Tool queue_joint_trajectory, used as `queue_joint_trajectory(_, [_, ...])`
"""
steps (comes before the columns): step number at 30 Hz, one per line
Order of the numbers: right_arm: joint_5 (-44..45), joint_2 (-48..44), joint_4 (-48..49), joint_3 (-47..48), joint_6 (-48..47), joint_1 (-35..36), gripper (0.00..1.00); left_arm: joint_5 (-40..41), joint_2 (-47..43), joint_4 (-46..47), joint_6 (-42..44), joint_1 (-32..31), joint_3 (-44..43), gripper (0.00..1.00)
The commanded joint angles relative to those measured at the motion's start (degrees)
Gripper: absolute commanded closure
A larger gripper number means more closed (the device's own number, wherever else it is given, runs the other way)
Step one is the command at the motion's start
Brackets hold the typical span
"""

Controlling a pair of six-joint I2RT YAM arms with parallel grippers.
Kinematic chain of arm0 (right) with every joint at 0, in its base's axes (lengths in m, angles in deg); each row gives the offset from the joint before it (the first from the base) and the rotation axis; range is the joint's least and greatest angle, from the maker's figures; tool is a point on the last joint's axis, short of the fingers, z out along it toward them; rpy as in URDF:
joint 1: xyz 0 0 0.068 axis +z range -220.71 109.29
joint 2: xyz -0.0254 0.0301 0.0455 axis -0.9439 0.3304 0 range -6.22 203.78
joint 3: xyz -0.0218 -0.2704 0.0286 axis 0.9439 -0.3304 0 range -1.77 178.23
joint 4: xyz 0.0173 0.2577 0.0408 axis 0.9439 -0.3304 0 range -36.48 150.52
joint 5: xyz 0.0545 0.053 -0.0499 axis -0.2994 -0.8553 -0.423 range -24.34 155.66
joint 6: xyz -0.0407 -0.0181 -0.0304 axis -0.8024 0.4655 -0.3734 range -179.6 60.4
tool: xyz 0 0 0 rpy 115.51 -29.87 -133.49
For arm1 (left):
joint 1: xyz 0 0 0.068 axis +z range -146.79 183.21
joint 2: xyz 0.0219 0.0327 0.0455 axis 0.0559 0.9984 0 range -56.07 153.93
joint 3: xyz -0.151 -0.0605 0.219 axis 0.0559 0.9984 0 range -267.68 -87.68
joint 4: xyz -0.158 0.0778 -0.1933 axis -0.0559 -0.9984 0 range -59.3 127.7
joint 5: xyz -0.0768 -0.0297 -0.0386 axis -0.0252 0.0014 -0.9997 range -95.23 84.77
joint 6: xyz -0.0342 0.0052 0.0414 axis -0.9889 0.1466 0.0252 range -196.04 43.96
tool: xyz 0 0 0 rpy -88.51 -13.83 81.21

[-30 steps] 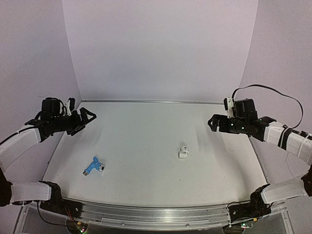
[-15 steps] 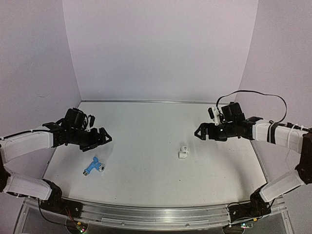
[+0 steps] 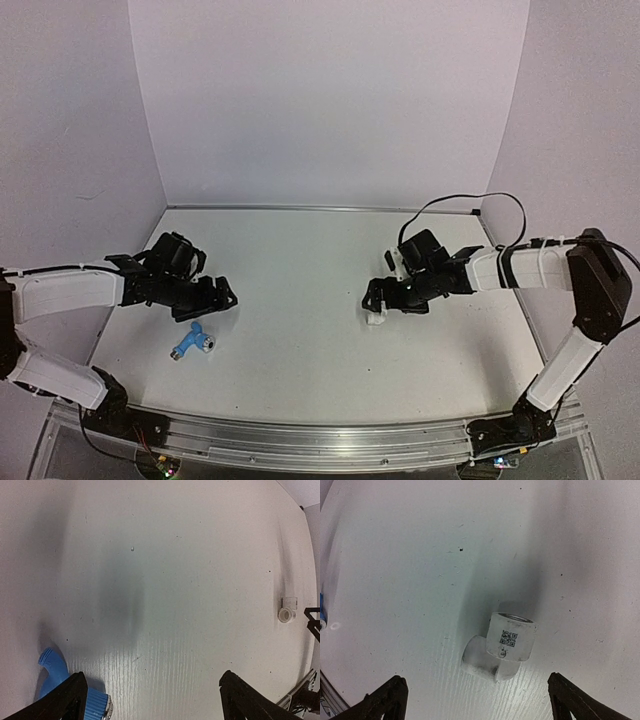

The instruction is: Install the water faucets

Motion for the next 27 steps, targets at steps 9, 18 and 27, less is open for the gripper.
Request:
queue_joint_trajectory(9, [3.2, 4.3, 0.9, 3.3, 3.4, 0.0, 0.02, 16.7, -0.8, -9.4, -8.8, -4.7, -0.2, 0.07])
queue_joint_trajectory(18, [2.6, 4.6, 0.9, 3.9, 2.7, 0.1, 0.02, 22.1, 6.5, -17.4, -13.4, -9.9, -2.1, 0.08])
queue_joint_trajectory(27, [2.4, 3.8, 1.1, 2.8, 2.6, 0.6, 0.02, 21.3, 16.4, -16.9, -10.9, -10.0, -5.2, 0.15])
